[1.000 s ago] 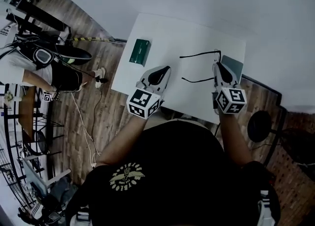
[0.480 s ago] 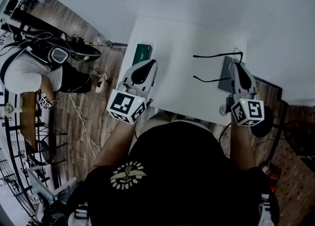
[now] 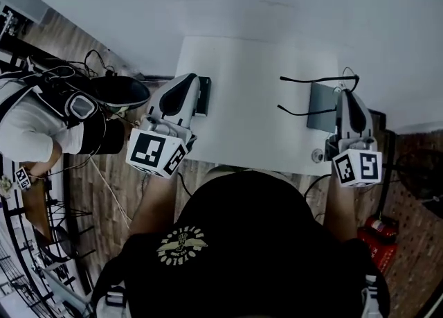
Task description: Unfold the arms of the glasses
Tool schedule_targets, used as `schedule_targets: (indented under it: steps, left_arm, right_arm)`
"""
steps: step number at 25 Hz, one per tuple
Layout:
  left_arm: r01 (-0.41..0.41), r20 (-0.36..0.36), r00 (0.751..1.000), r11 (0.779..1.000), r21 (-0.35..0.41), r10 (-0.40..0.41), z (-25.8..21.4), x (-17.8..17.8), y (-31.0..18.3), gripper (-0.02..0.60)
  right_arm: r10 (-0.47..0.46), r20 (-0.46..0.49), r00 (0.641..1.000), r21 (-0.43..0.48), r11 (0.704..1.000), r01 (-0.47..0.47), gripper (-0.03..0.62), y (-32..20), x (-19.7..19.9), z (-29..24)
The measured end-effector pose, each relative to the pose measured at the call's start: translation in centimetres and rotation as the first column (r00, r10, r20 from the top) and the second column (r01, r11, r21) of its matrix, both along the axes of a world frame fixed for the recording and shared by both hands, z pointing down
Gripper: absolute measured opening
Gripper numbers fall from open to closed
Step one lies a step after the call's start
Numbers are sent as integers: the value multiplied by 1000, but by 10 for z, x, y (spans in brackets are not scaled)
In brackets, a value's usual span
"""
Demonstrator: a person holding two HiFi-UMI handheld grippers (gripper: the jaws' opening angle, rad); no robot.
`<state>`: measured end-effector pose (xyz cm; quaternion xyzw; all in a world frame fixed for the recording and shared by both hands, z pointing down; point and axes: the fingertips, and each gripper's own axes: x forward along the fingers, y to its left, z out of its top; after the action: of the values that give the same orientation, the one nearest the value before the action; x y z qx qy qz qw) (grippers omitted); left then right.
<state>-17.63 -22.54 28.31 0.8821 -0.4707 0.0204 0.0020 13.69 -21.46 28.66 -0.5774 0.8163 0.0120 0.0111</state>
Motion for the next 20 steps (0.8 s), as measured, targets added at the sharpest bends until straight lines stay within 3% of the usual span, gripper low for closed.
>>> schedule_targets:
  steps: [12,20]
  left_arm:
    - [-148,-44,988,989,-12,147,15,-24,-37,6]
    - [-273,-60,961,961,-36,271,17,3,-35,7]
  right_arm:
    - [126,-40,991,5,992,-126,18,1,-39,-8]
    - [208,-51,977,-15,978,-209,18,30,-35,-16]
